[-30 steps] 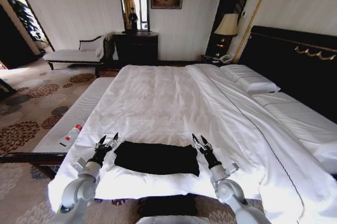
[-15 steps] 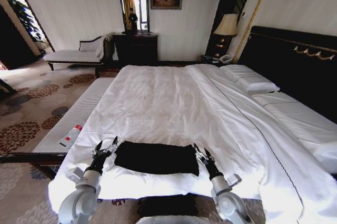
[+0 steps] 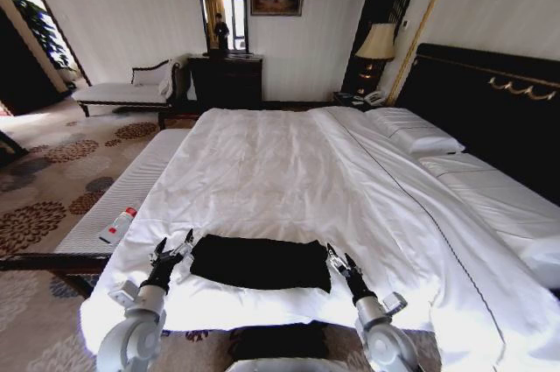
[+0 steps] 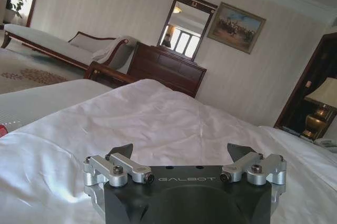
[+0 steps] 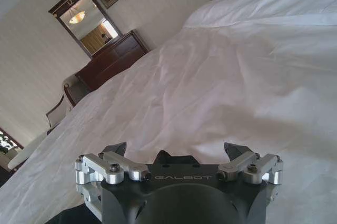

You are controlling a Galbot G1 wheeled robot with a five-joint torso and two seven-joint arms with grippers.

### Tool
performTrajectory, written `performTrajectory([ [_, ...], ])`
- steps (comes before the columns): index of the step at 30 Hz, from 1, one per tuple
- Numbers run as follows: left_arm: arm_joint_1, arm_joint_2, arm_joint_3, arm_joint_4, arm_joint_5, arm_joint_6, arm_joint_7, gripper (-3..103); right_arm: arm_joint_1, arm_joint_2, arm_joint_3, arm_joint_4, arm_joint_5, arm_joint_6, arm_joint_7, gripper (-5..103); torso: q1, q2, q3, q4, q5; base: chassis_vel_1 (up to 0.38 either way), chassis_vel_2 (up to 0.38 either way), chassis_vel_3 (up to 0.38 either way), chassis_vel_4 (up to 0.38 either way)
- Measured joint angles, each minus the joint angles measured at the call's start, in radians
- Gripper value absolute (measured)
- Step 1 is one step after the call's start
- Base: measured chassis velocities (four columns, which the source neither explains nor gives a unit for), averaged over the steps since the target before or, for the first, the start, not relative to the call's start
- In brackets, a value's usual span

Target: Fold the clothes on the bed.

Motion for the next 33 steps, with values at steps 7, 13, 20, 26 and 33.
performTrajectory([
  [7,0.017,0.018,-0.028,-0.05,-0.037,-0.004,-0.015,100,0.06,-0.066,-0.011,-0.06,0.037,-0.046,-0.043,100,0.0,0.0,0.0,0.0006,-0.0001,0.0,0.0,0.0,0.0],
  [13,-0.016,0.041,-0.045,-0.152,-0.137,0.047,-0.06,100,0.077,-0.081,-0.031,-0.11,0.045,-0.06,-0.153,100,0.0,0.0,0.0,-0.0001,0.0001,0.0,0.0,0.0,0.0],
  [20,-0.013,0.028,-0.027,-0.238,-0.144,0.066,-0.068,100,0.114,-0.126,-0.051,-0.166,0.111,-0.091,-0.244,100,0.0,0.0,0.0,0.0003,0.0001,0.0,0.0,0.0,0.0],
  [26,-0.009,0.003,0.001,-0.284,-0.141,0.073,-0.069,100,0.134,-0.179,-0.063,-0.217,0.17,-0.134,-0.317,100,0.0,0.0,0.0,0.0003,0.0001,0.0,0.0,0.0,0.0],
  [33,-0.012,-0.002,-0.001,-0.296,-0.144,0.075,-0.073,100,0.128,-0.214,-0.079,-0.224,0.171,-0.186,-0.35,100,0.0,0.0,0.0,0.0002,-0.0001,0.0,0.0,0.0,0.0],
])
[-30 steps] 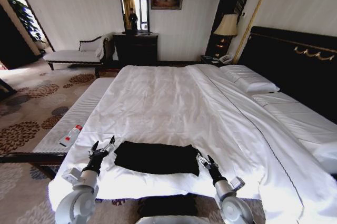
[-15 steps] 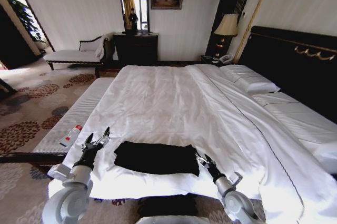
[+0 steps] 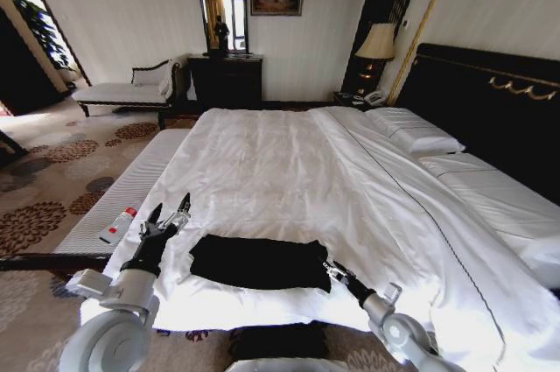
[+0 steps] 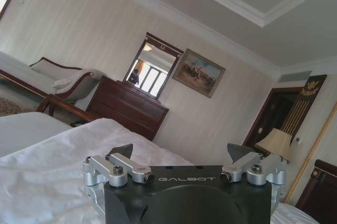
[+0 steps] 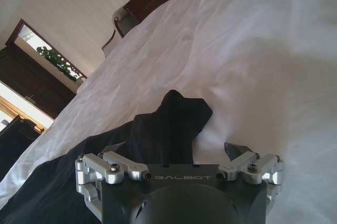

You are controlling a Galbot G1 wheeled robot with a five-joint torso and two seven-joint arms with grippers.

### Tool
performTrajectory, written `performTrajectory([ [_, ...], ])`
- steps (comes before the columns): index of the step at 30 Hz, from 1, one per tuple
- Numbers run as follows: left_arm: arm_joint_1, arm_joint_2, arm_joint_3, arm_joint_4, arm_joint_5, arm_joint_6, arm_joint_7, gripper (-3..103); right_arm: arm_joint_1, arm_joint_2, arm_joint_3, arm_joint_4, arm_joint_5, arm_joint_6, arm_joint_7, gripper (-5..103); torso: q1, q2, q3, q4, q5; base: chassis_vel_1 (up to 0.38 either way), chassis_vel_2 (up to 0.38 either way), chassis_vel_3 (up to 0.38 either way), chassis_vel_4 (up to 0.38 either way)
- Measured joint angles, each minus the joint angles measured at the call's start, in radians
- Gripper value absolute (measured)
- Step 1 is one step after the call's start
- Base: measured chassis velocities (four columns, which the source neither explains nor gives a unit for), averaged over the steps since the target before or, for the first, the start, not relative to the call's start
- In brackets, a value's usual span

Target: Fold the clothes on the bed.

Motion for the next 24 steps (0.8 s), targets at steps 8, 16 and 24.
performTrajectory([
  [8,0.021,0.006,-0.012,0.001,-0.003,0.003,-0.007,100,0.039,-0.004,-0.007,-0.028,-0.006,-0.023,0.042,100,0.0,0.0,0.0,0.0,-0.0001,0.0,0.0,0.0,0.0],
  [16,0.046,-0.012,-0.003,0.002,0.009,0.009,-0.018,100,0.078,-0.005,-0.054,-0.025,-0.007,-0.061,0.07,100,0.0,0.0,0.0,0.0,-0.0001,0.0,0.0,0.0,0.0],
  [24,0.081,-0.02,-0.013,0.003,0.016,0.009,-0.025,100,0.095,0.002,-0.086,-0.012,-0.016,-0.074,0.04,100,0.0,0.0,0.0,0.0001,0.0,0.0,0.0,0.0,0.0],
])
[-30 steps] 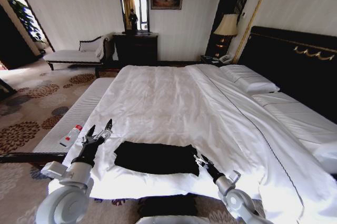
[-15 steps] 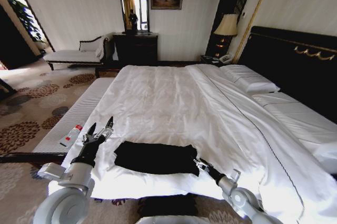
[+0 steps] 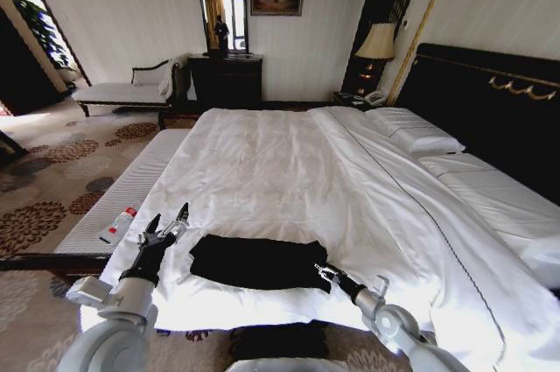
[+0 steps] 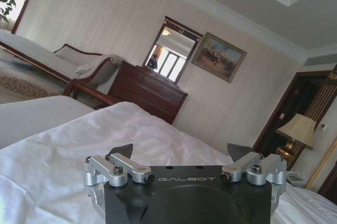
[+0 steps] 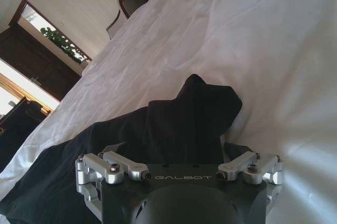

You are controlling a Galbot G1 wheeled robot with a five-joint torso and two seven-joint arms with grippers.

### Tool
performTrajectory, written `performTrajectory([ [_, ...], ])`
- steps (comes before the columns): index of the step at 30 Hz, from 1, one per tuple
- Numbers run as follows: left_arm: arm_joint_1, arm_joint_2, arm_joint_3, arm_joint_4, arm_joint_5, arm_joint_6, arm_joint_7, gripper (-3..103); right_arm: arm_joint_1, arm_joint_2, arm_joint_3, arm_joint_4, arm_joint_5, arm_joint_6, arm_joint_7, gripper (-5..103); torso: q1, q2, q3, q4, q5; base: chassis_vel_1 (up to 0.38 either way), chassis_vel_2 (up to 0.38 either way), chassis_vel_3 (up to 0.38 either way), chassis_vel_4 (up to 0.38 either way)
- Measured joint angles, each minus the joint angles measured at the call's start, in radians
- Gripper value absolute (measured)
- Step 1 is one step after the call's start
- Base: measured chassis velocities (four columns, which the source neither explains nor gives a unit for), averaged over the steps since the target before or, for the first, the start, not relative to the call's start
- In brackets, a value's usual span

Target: Fold the clothes on the bed.

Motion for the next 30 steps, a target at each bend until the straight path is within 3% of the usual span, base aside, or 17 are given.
performTrajectory([
  [6,0.017,-0.01,0.0,0.001,0.006,0.0,-0.002,100,0.005,0.0,-0.016,0.003,-0.023,-0.001,-0.033,101,0.0,0.0,0.0,0.0,0.0,0.0,0.0,0.0,0.0],
  [8,0.022,-0.013,0.003,0.001,0.009,0.0,-0.003,100,0.006,0.001,-0.017,0.002,-0.029,0.0,-0.036,91,0.0,0.0,0.0,-0.0001,0.0,0.0,0.0,0.0,0.0],
  [10,0.023,-0.014,0.004,0.001,0.01,0.0,-0.003,100,0.006,0.002,-0.017,0.001,-0.032,0.001,-0.039,91,0.0,0.0,0.0,0.0,0.0,0.0,0.0,0.0,0.0],
  [14,0.023,-0.014,0.005,0.001,0.013,0.001,-0.004,100,0.006,0.004,-0.013,0.001,-0.037,0.006,-0.042,70,0.0,0.0,0.0,0.0,0.0001,0.0,0.0,0.0,0.0],
  [16,0.023,-0.014,0.006,0.001,0.013,0.001,-0.004,100,0.006,0.005,-0.012,0.001,-0.037,0.007,-0.042,70,0.0,0.0,0.0,0.0,0.0001,0.0,0.0,0.0,0.0],
  [17,0.022,-0.015,0.006,0.001,0.014,0.001,-0.005,100,0.006,0.006,-0.009,0.001,-0.037,0.011,-0.043,59,0.0,0.0,0.0,0.0,0.0001,0.0,0.0,0.0,0.0],
  [19,0.022,-0.015,0.007,0.001,0.015,0.001,-0.005,100,0.007,0.007,-0.007,0.003,-0.037,0.013,-0.043,59,0.0,0.0,0.0,0.0,0.0001,0.0,0.0,0.0,0.0],
  [23,0.014,-0.013,0.005,0.001,0.015,0.002,-0.01,100,0.005,0.009,0.008,0.02,-0.019,0.023,-0.043,37,0.0,0.0,0.0,0.0,0.0,0.0,0.0,0.0,0.0],
  [25,0.013,-0.012,0.004,0.001,0.015,0.002,-0.011,100,0.002,0.009,0.013,0.027,-0.015,0.026,-0.045,37,0.0,0.0,0.0,0.0,0.0001,0.0,0.0,0.0,0.0],
  [30,0.006,-0.008,0.002,0.001,0.046,0.001,-0.012,100,-0.018,0.006,0.049,0.05,-0.002,0.038,-0.066,16,0.0,0.0,0.0,0.0,0.0001,0.0,0.0,0.0,0.0],
])
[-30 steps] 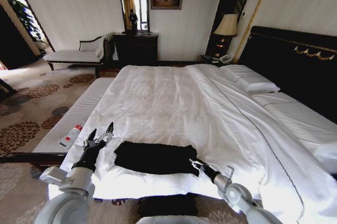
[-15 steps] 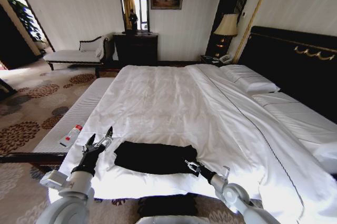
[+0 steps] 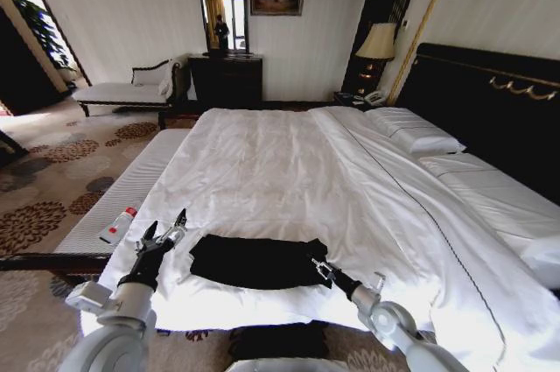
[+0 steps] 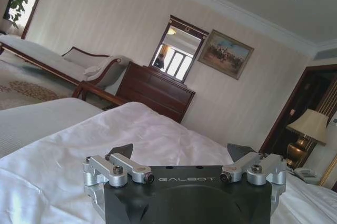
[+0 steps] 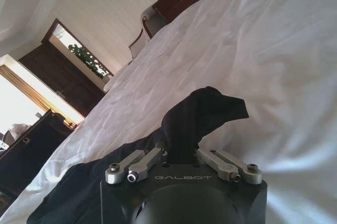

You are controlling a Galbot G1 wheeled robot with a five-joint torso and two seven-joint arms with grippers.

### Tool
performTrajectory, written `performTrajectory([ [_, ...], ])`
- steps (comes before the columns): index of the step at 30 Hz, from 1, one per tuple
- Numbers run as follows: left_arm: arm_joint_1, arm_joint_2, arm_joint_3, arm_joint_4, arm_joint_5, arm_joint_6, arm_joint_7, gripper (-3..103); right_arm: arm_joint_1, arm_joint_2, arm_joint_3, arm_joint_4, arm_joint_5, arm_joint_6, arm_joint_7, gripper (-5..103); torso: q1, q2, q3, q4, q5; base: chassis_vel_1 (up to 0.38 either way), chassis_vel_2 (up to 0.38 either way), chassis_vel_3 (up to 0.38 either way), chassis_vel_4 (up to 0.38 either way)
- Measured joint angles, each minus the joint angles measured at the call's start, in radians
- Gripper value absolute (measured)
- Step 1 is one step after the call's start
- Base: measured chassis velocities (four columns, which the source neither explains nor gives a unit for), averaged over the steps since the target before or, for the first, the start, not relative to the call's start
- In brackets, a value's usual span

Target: Fold the clothes on the bed.

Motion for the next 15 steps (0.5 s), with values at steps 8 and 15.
performTrajectory([
  [8,-0.019,0.009,-0.004,0.0,0.002,0.0,0.0,100,-0.056,-0.078,0.09,0.02,0.027,0.024,-0.028,7,0.0,0.0,0.0,0.0,0.0003,0.0,0.0,0.0,0.0],
  [15,-0.04,0.024,-0.025,0.0,-0.04,0.0,-0.01,100,-0.107,-0.263,0.217,-0.019,0.055,0.037,-0.092,7,0.0,0.0,0.0,0.0,0.0,0.0,0.0,0.0,0.0],
])
